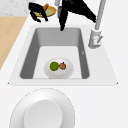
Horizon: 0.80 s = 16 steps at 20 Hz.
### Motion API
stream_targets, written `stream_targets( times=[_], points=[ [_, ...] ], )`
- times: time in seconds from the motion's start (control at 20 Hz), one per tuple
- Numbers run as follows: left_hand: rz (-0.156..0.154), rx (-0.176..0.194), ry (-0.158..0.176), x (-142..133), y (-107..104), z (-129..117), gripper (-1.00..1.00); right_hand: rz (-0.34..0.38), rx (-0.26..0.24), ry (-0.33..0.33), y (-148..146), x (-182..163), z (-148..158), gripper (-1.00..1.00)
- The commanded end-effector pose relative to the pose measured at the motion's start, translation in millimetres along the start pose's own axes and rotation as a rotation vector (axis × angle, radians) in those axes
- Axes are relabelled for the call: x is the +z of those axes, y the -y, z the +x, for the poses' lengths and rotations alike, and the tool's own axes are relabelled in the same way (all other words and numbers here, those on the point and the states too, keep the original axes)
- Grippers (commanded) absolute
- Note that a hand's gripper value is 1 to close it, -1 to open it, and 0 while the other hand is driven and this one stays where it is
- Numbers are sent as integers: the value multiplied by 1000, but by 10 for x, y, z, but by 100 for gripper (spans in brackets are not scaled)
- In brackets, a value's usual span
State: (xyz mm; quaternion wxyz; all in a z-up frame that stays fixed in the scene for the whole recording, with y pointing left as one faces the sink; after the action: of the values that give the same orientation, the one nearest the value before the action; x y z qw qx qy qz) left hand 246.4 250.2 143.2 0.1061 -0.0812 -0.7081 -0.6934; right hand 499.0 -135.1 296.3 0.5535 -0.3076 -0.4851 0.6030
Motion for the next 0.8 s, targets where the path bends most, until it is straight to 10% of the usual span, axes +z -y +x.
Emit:
stream_targets(
  times=[0.0,0.75],
  points=[
    [0,0,0,0,0,0,0,48,40,-23,-82,-340,-3,-100],
    [0,0,0,0,0,0,0,278,-11,-31,-130,-1186,-247,-100]
  ],
)
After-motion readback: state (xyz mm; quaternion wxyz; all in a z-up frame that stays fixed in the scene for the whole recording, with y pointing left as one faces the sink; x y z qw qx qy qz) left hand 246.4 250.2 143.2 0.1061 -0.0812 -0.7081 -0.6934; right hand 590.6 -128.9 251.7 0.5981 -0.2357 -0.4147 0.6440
